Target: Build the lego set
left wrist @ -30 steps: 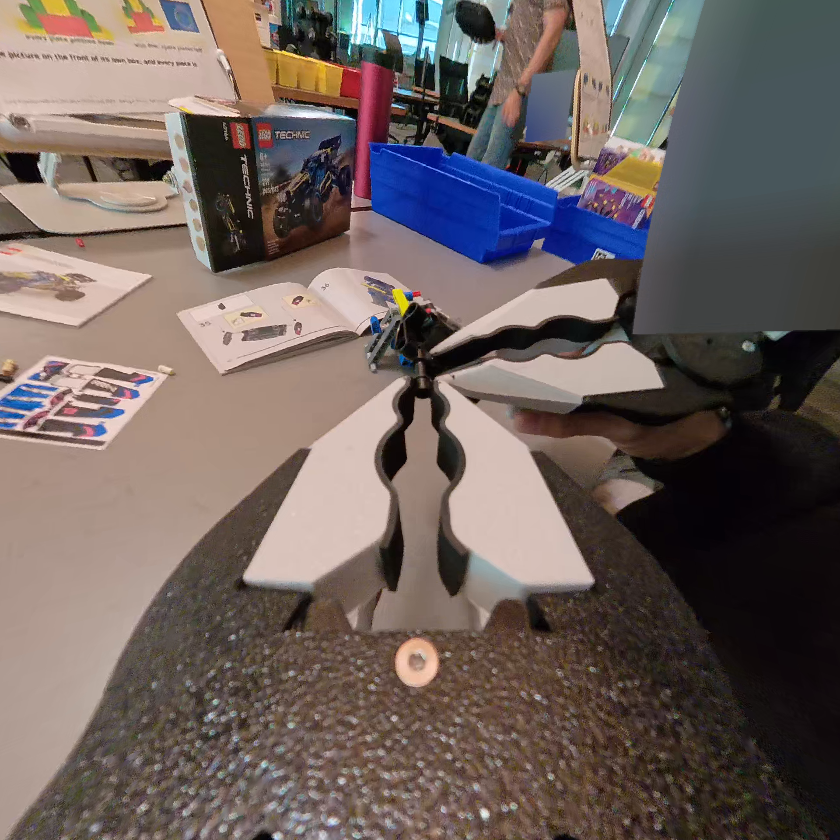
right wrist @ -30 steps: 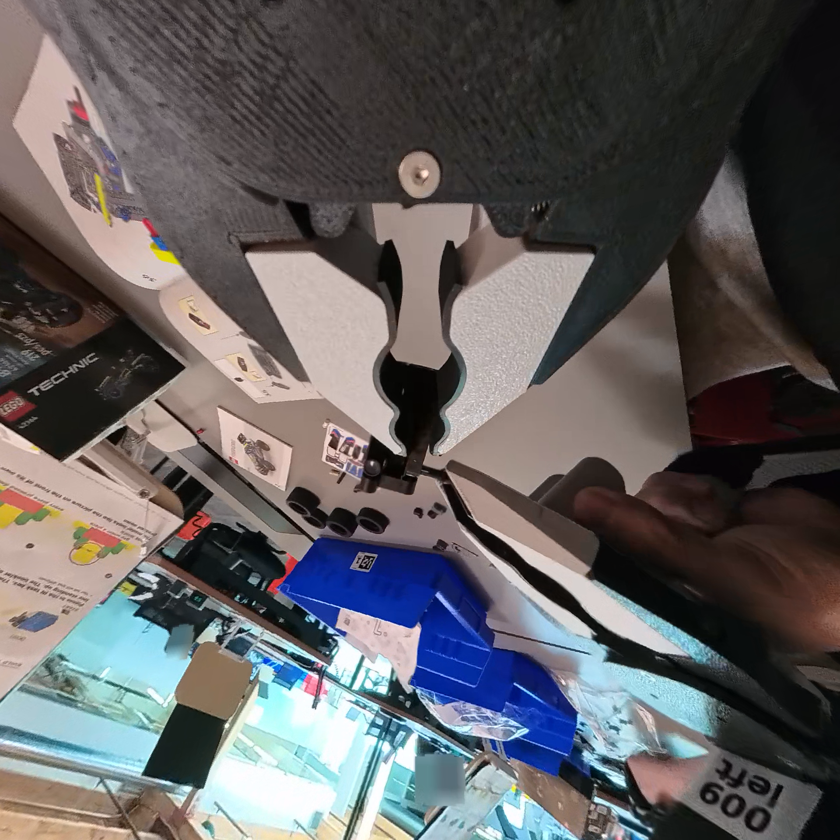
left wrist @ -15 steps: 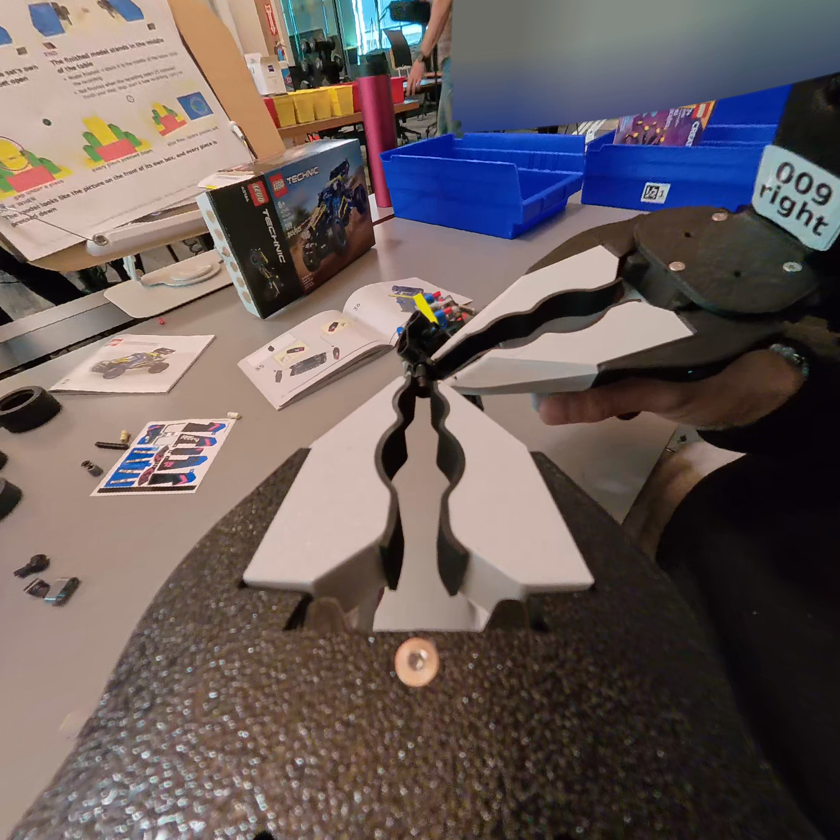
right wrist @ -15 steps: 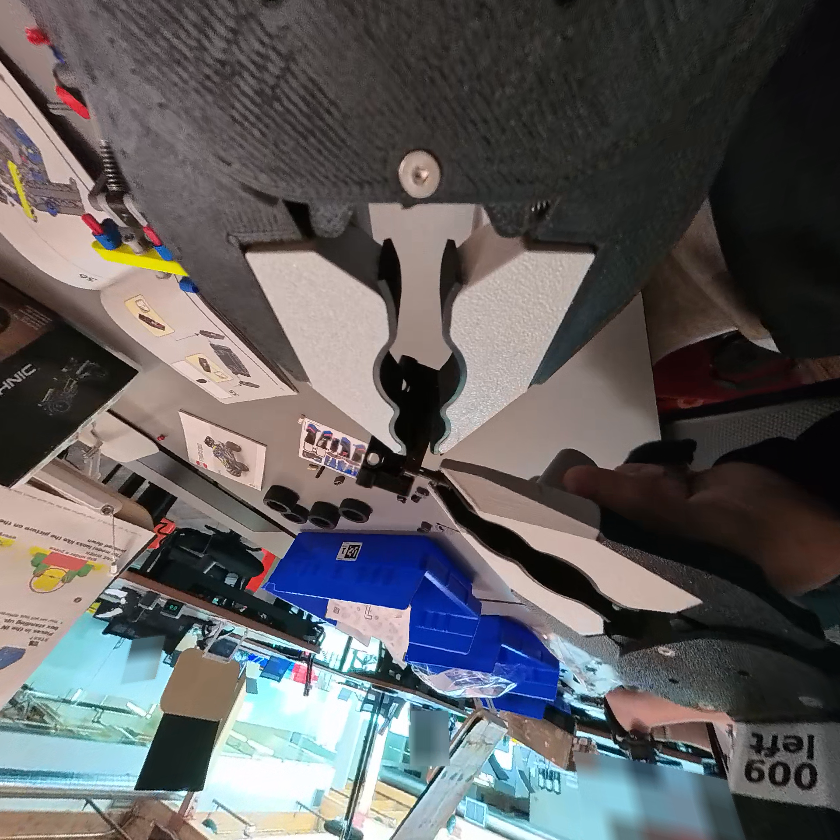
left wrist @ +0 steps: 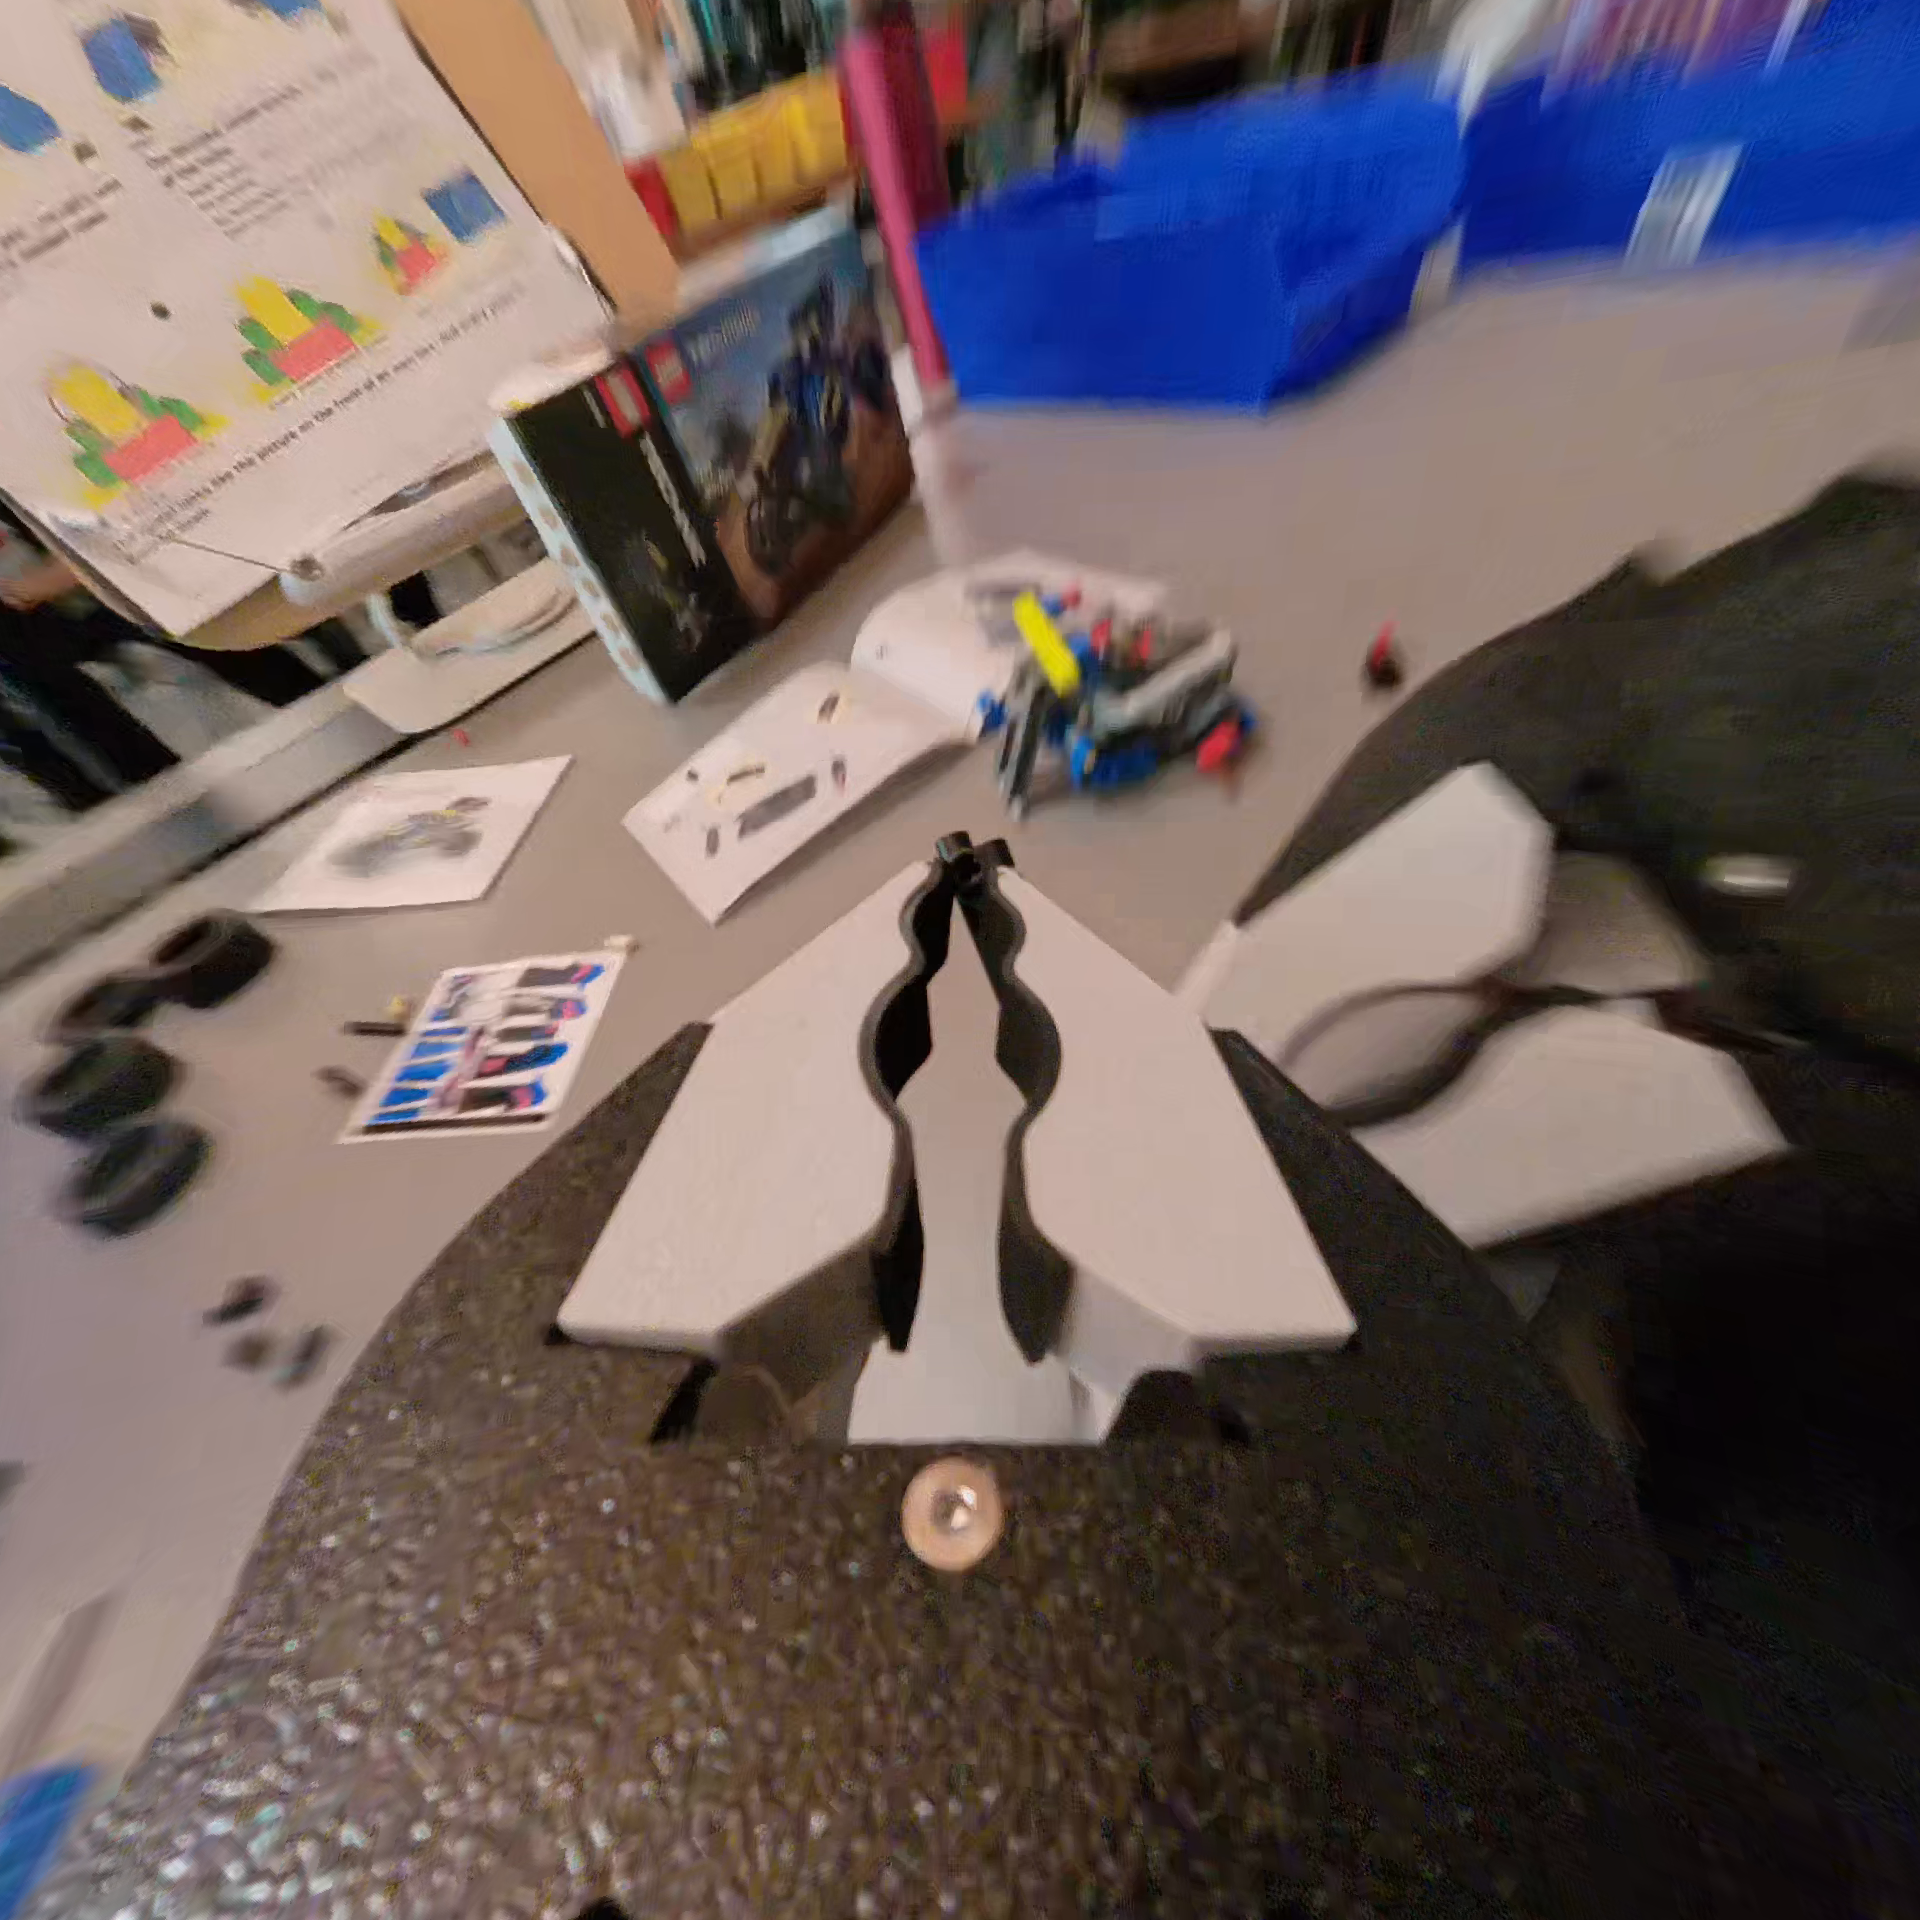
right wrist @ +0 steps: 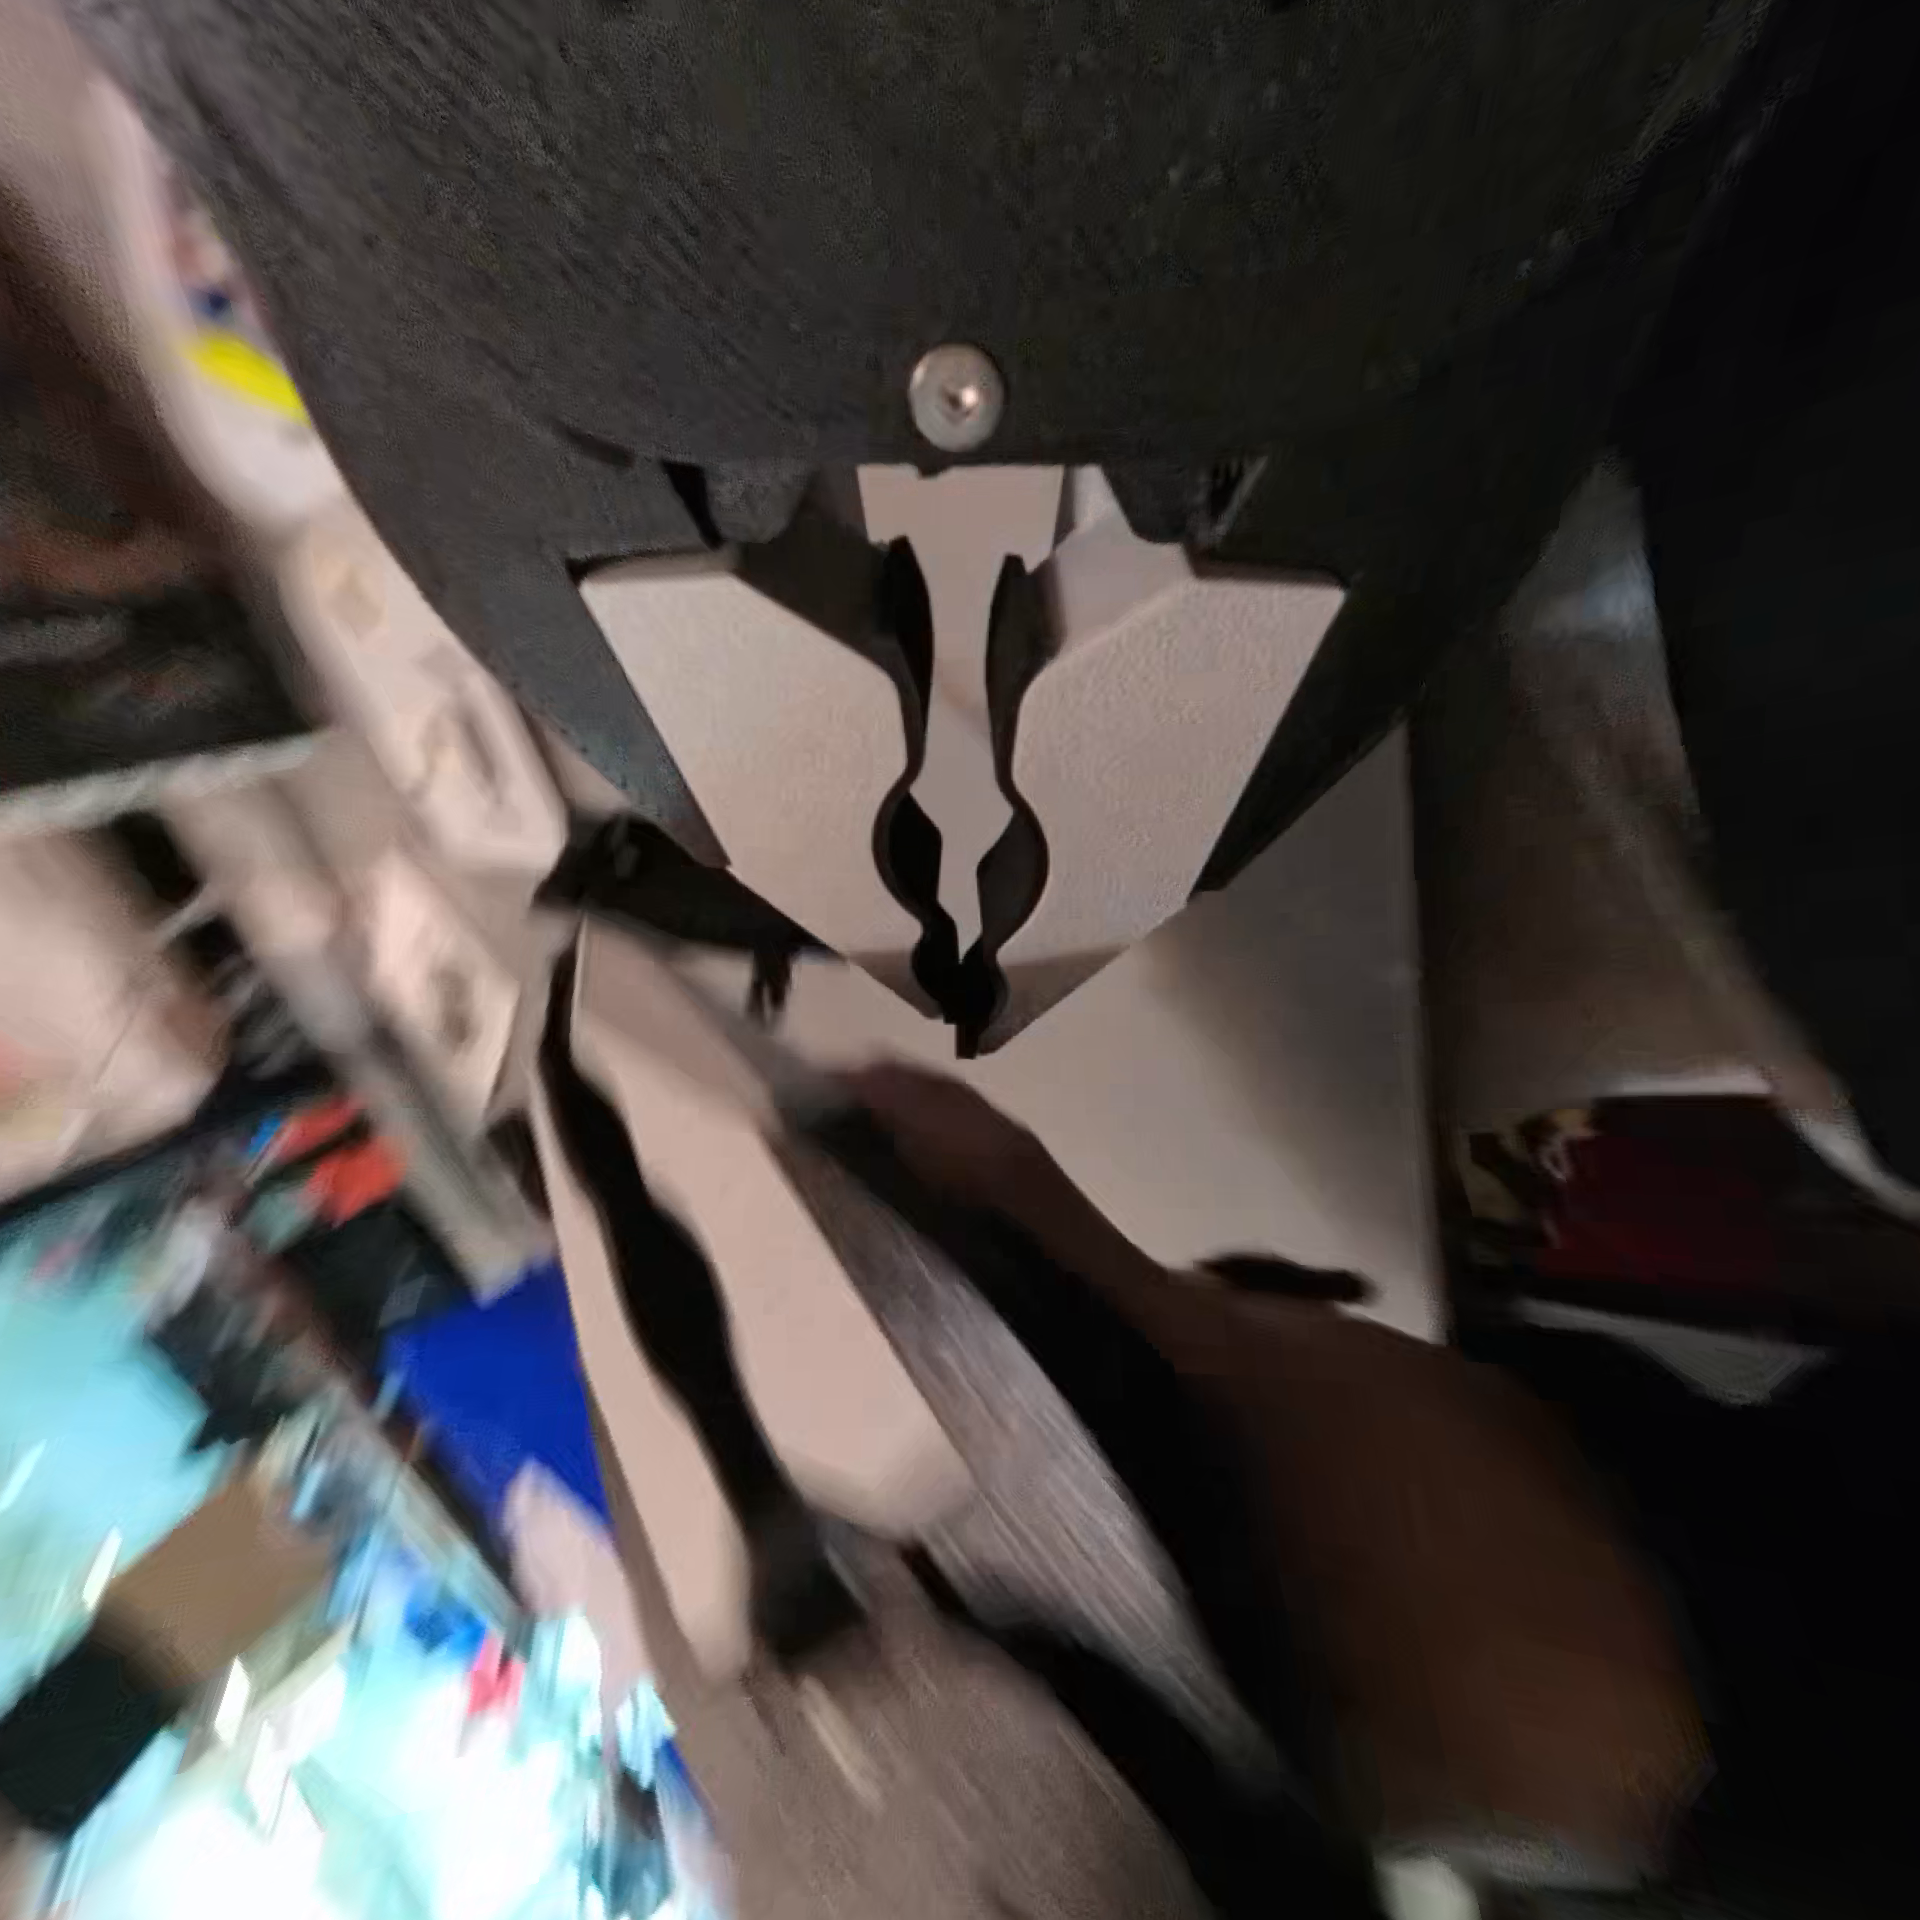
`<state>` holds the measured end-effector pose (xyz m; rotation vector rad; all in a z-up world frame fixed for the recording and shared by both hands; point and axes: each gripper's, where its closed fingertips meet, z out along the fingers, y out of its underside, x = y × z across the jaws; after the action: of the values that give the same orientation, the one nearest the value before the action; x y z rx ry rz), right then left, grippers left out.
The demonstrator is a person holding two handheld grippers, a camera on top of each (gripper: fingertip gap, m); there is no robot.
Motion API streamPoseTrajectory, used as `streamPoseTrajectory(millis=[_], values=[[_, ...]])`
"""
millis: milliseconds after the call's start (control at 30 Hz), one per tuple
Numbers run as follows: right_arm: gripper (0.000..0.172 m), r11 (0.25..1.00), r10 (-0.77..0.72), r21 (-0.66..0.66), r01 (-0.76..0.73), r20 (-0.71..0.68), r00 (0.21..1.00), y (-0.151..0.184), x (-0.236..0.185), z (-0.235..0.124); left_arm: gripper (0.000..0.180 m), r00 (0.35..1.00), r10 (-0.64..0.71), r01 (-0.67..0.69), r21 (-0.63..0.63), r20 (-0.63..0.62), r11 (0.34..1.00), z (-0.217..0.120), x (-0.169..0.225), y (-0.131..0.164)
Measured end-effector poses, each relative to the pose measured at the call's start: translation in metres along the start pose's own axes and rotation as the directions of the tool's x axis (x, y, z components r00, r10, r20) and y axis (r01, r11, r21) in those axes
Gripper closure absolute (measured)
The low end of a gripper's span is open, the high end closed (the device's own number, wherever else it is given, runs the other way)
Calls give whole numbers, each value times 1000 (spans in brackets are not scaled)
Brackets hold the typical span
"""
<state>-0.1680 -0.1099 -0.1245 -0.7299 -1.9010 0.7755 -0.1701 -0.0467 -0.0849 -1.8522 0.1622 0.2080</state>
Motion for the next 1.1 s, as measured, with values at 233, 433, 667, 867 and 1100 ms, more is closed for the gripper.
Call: streamPoseTrajectory(millis=[233, 433, 667, 867, 1100], values=[[172, 890, 438, -94, -445, -90, 895, 59, 64, -10, 178, 957, -282, 279, -44, -66, 959, 32, -31, 34], [151, 703, 711, 98, -704, -75, 699, 49, 80, -17, 178, 870, -442, 472, 110, -219, 875, 20, -21, 4], [149, 508, 804, 266, -819, 194, 562, 4, 81, -34, 178, 725, -520, 654, 213, -452, 726, -6, -15, -32], [170, 463, 791, 326, -824, 267, 551, -13, 85, -48, 178, 704, -490, 660, 220, -514, 718, -15, -5, -43], [171, 655, 711, 251, -713, 112, 694, -13, 87, -58, 176, 863, -313, 418, 214, -396, 883, -17, 5, -45]])
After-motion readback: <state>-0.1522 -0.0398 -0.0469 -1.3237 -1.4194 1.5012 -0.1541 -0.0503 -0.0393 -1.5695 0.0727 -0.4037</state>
